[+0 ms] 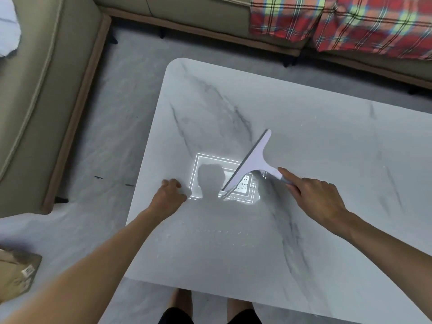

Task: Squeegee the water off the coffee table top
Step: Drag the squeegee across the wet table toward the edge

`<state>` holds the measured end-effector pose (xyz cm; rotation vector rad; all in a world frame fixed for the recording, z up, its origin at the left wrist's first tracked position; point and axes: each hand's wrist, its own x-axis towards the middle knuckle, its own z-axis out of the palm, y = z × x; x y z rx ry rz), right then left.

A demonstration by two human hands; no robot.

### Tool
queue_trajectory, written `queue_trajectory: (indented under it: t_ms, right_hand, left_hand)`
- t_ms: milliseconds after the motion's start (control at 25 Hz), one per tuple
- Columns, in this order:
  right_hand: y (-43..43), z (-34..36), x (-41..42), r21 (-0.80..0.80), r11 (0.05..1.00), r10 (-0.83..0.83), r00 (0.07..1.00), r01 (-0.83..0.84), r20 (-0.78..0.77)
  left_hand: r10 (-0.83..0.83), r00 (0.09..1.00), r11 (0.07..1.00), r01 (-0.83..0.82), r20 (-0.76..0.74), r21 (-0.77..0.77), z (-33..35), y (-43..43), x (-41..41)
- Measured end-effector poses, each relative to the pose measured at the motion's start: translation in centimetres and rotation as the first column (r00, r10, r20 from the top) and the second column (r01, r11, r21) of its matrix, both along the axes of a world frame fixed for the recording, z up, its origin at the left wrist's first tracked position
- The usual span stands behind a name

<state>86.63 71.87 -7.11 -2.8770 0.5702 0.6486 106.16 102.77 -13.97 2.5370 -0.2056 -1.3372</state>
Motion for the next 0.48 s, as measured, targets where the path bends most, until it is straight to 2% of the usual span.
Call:
queue_trajectory:
  t_ms: [80, 200, 360, 480]
  right_hand:
    - [-0.6, 0.8, -1.9, -0.076, 0.996, -0.056, 0.998, 0.056, 0.003]
    - [-0.3, 2.8, -3.6, -0.126, 0.986, -0.102, 0.99, 0.114, 0.094]
    - [3.9, 4.2, -1.7, -0.063, 0.993, 0.105, 0.986, -0.097, 0.127]
    - [9.3, 3.5, 0.7, 0.113, 0.962, 0.222, 0.954, -0.248, 0.203]
  left_hand:
    - [-0.053, 0.999, 0.998, 0.053, 0.01, 0.021, 0.3, -0.5, -0.2]
    - [0.072, 0.986, 0.997, -0.07, 0.151, -0.017, 1.6, 0.2, -0.4]
    - [0.214, 0.93, 0.977, -0.202, 0.298, -0.069, 3.6, 2.9, -1.0]
    - [0.286, 0.89, 0.955, -0.295, 0.356, -0.031, 5.0, 6.7, -1.3]
